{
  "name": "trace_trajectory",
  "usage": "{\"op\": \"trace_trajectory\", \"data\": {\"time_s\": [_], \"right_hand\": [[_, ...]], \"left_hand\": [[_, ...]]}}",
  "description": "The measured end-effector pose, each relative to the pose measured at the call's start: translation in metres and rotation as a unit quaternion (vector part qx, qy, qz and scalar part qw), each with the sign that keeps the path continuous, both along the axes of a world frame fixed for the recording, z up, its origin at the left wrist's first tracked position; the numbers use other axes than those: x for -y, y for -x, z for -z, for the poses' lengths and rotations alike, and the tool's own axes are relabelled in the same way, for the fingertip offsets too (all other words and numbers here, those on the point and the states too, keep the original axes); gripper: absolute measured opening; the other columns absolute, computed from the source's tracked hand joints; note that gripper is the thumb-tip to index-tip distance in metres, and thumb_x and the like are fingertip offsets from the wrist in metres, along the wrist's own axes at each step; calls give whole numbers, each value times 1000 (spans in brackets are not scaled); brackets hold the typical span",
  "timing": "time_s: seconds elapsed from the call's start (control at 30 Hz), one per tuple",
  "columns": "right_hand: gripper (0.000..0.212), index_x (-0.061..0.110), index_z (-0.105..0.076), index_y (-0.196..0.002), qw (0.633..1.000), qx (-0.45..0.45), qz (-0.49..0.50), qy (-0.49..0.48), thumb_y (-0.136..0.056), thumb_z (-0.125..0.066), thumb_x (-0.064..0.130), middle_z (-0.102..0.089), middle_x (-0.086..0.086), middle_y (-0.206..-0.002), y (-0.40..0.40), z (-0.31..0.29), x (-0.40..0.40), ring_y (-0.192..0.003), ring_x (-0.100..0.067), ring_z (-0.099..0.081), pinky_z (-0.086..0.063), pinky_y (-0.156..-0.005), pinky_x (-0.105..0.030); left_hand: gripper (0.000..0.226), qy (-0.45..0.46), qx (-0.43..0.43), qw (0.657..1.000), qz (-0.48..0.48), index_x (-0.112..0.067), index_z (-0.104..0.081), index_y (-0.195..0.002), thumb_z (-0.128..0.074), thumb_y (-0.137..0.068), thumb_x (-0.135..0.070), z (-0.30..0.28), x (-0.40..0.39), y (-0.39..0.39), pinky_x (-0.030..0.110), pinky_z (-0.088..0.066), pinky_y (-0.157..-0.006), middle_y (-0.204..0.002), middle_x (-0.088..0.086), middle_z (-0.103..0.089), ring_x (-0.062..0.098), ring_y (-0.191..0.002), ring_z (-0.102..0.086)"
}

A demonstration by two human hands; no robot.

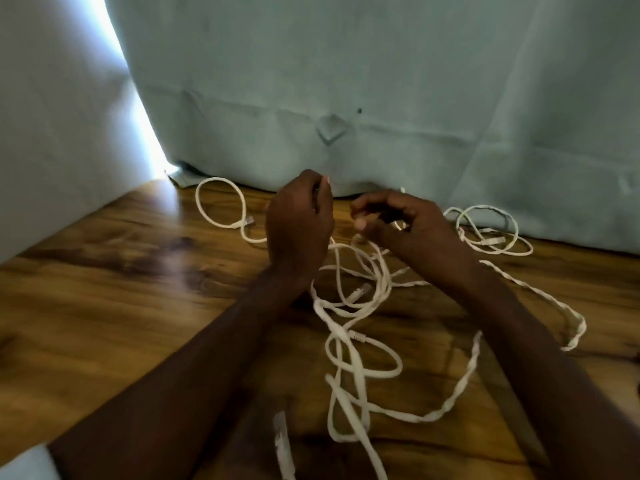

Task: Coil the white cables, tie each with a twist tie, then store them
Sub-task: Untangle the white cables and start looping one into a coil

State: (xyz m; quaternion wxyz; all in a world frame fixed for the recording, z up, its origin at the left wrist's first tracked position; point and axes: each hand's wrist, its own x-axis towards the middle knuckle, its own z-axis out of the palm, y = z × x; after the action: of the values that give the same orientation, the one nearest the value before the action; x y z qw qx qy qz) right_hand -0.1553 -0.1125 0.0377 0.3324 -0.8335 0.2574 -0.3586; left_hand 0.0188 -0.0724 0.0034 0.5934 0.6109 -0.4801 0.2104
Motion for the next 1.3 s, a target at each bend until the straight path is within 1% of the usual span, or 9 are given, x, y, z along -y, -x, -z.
{"op": "trace_trajectory", "data": {"time_s": [0.1,0.3,0.43,0.57,0.77,0.9,1.0,1.17,1.3], "right_hand": [[32,23,-74,-118,993,-110,-50,-16,-87,-82,20,-76,11,-109,-18,-7,13,-100,-3,-70,-56,-89,-22],[18,8,-77,-110,995,-26,-89,43,-93,-73,4,-78,-8,-95,-31,10,18,-89,-20,-75,-60,-82,-29],[15,15,-74,-101,995,79,6,55,-97,-66,3,-75,-4,-90,-20,19,25,-81,-14,-71,-53,-72,-23],[14,8,-77,-106,981,175,69,56,-96,-67,4,-77,3,-96,-8,6,22,-90,-3,-71,-52,-79,-14],[17,10,-75,-109,952,279,121,25,-99,-63,4,-72,-3,-90,3,-4,25,-80,-16,-70,-58,-73,-26],[18,5,-70,-114,919,357,135,-100,-104,-55,5,-64,-3,-78,19,-12,31,-62,-18,-67,-58,-56,-33],[19,3,-70,-116,897,381,169,-145,-102,-57,5,-65,4,-69,31,-12,44,-54,-15,-62,-52,-52,-30],[24,27,-70,-113,947,-12,285,151,-93,-67,15,-67,2,-113,43,2,57,-98,-21,-67,-55,-83,-42],[61,26,-60,-138,939,-247,204,127,-80,-75,13,-52,-7,-142,33,-1,46,-131,-31,-49,-46,-105,-49]], "left_hand": [[20,59,-60,993,80,-6,-67,-93,-56,-106,-17,-6,-3,-4,36,-46,-57,-72,0,-61,13,-63,-56],[16,77,-112,983,124,-6,-70,-99,-59,-104,-18,-9,-2,-9,39,-52,-63,-77,0,-65,16,-68,-62],[19,-14,5,988,155,-11,-67,-109,-64,-102,-28,-2,-4,-4,24,-47,-61,-78,-2,-66,11,-69,-63],[43,-150,29,976,156,-21,-74,-96,-54,-99,-60,3,-1,-17,39,-53,-67,-80,-7,-70,11,-76,-66],[16,-149,188,971,-9,-21,-74,-93,-61,-96,-30,5,-4,-31,39,-35,-90,-89,-1,-69,22,-89,-64],[20,-92,142,978,-122,-24,-71,-101,-54,-103,-34,-2,-17,-43,43,-38,-97,-98,-1,-68,22,-95,-63],[38,-42,-82,995,44,-16,-69,-84,-49,-108,-38,-4,-14,-51,37,-49,-63,-65,2,-63,24,-61,-61],[38,-91,-433,852,282,-12,-65,-63,-62,-100,-22,-14,-10,-38,29,-34,-52,-44,1,-38,19,-43,-38],[37,-122,-380,897,190,-14,-59,-56,-67,-92,-19,-11,-11,-30,30,-34,-50,-42,0,-43,18,-38,-40]]}}
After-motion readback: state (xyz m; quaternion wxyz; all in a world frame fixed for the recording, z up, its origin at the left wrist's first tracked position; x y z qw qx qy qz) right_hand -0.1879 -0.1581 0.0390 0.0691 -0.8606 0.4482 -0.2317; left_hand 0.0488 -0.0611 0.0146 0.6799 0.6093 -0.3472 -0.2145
